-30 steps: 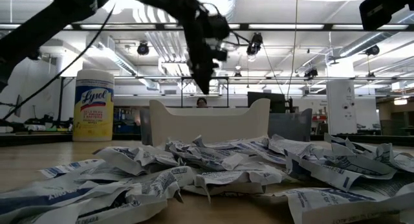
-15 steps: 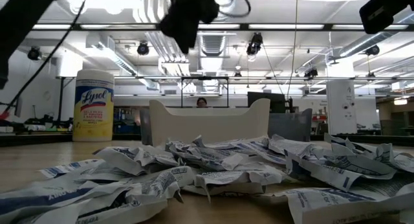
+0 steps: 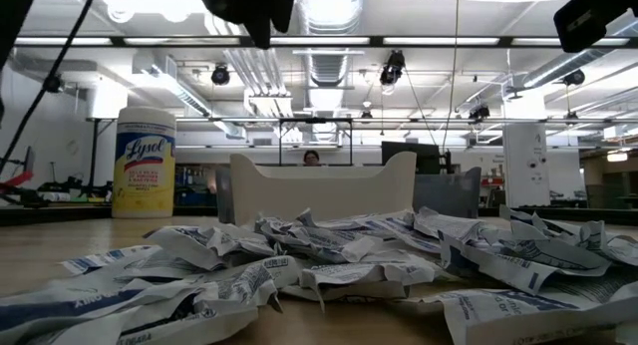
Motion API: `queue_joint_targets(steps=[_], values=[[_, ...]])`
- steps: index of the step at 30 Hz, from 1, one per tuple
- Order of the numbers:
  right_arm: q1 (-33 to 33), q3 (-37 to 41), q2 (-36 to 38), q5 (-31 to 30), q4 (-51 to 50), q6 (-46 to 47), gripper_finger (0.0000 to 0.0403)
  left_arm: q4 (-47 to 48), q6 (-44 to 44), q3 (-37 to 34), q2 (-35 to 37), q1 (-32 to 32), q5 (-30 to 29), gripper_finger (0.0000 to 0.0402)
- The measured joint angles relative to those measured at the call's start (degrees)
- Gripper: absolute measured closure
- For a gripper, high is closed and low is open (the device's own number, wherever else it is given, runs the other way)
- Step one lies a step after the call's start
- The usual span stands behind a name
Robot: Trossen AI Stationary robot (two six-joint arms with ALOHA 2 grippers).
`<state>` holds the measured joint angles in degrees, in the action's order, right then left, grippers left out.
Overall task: Pick & Place First Aid Supplies
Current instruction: Put the green bandage into the top black bin
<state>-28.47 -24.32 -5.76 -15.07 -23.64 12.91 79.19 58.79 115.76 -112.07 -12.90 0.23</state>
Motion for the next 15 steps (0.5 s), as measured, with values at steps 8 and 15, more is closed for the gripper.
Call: queue_joint_targets(steps=[8, 15], values=[[0.0, 0.0, 0.0, 0.0, 0.0, 0.0, 0.0344, -16.2, 2.2, -13.3, 0.0, -3.2, 0.8, 0.0280], [0.0, 0.0, 0.0, 0.0, 0.0, 0.0, 0.0344, -18.3, -7.9, -21.2, -0.1, -5.1, 1.4, 0.0280]])
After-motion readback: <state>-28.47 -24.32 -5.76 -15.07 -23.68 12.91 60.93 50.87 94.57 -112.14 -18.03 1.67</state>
